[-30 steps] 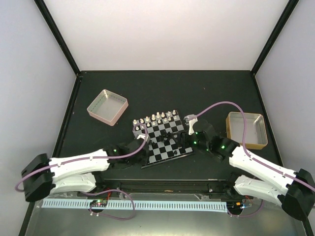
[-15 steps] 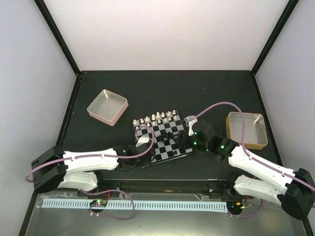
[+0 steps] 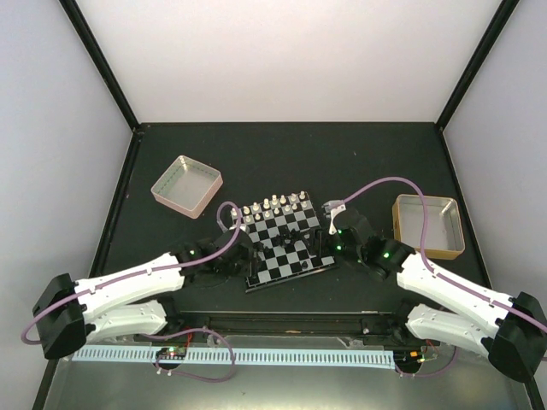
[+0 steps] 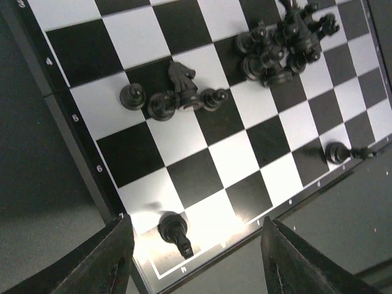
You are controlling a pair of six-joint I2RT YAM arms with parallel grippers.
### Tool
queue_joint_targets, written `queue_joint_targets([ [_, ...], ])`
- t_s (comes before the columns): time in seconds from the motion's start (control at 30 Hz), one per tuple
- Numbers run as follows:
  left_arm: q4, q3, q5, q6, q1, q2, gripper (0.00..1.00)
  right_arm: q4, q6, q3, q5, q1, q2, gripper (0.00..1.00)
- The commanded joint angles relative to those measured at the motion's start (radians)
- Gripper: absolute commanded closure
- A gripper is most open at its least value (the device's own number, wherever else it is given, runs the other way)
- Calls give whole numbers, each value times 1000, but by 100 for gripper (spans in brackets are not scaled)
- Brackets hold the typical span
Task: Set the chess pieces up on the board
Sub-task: Adjust the chess piece on the chessboard.
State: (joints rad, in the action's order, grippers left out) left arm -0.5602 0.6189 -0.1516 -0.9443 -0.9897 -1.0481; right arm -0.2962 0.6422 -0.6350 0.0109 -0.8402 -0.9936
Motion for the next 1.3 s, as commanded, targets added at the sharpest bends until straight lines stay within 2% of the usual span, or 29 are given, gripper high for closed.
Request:
queue_joint_targets([
  [0.0,-68,54,195,32,48,-35,46,-2,46,6,50,4,10,33],
  [0.1,-120,91,271,51,69,-105,55,-5,44,5,56,3,1,34],
  [0.3,-135,135,308,87,72,-258,73,-23,33,-2,77,5,-4,34],
  [0.4,-152,153,293,98,74,-287,77,-31,26,0,89,5,0,34],
  [0.53,-157,172,288,114,75,-315,89,-32,19,7,97,7,1,34],
  [0.63,-151,179,294,120,75,-328,92,-32,13,8,98,6,-2,34],
  [1.03,-125,186,381,160,74,-325,92,-27,14,31,103,8,8,34],
  [1.17,-125,190,380,165,74,-342,87,-23,14,22,95,7,-11,34],
  [1.27,-129,192,368,166,74,-346,76,-28,14,17,91,8,-16,34],
])
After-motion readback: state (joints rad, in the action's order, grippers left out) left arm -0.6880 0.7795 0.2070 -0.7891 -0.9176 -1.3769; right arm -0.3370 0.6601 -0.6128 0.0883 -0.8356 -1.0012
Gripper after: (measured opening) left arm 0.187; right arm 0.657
